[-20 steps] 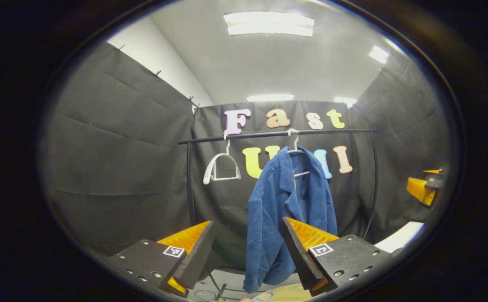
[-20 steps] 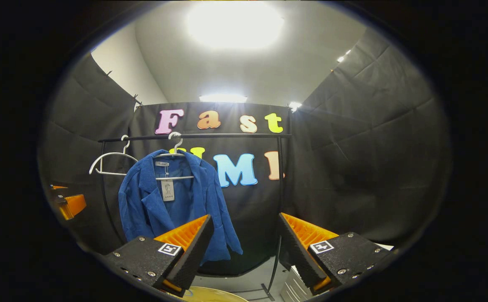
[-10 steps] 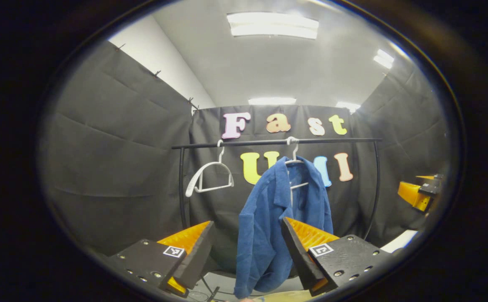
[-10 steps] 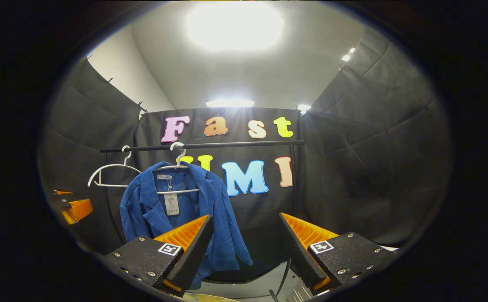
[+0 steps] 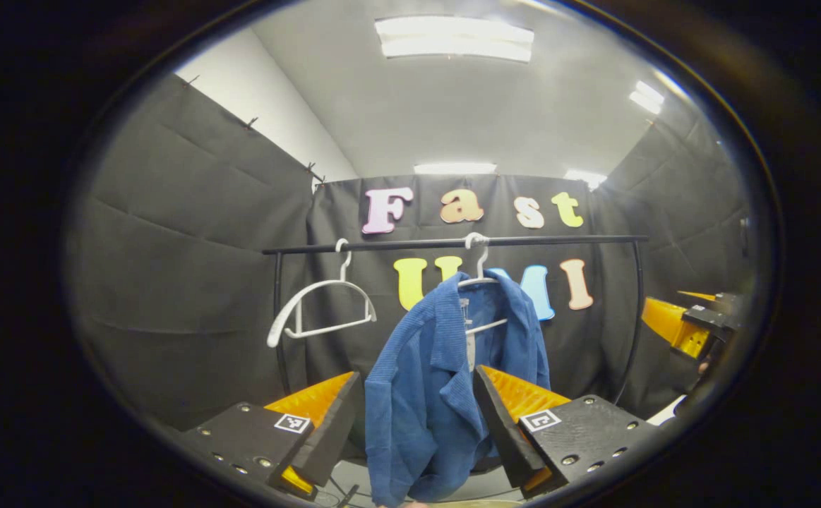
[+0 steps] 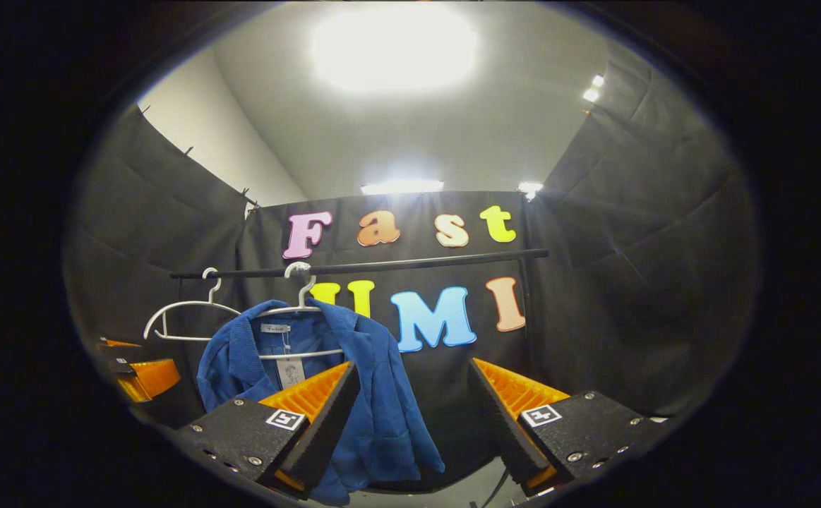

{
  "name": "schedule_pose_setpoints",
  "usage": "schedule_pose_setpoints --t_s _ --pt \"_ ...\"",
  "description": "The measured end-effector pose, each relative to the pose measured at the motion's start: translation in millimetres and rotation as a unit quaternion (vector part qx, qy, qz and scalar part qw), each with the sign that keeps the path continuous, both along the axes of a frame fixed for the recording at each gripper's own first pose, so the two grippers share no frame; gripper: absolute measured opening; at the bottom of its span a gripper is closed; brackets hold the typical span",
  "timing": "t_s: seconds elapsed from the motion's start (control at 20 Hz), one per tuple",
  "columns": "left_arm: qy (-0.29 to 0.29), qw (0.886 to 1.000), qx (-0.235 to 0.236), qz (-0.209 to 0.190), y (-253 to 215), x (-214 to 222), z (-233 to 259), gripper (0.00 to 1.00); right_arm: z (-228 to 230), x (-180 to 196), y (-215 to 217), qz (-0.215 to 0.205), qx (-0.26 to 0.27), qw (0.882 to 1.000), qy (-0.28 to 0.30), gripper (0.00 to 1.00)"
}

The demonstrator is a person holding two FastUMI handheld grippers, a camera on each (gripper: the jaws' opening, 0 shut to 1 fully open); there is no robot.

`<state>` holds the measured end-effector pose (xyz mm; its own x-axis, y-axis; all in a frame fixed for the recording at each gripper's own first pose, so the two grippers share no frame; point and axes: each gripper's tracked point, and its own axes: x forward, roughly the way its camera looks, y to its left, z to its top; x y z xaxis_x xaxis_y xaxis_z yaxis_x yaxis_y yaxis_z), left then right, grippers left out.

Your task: Grasp the clothes on the hanger with both hands and then place them into the laundry hamper below.

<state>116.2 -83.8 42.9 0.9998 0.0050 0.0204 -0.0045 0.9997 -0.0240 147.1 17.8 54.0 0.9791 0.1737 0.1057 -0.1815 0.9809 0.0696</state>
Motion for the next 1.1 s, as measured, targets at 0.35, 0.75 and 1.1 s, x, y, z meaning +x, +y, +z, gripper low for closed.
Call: schedule_pose_setpoints --t_s 0.35,0.75,1.1 --pt "0.003 1.0 -0.015 0.003 -36 40 -4 0.91 -3 52 9 0.042 0.034 0.998 0.012 0.95" --pt "0.025 0.999 -0.035 0.033 -45 96 -34 0.91 -9 109 34 0.1 0.038 0.994 0.004 0.95" --pt "0.055 0.994 -0.043 0.078 -38 127 -68 0.97 -33 149 76 0.157 0.033 0.987 0.022 0.95"
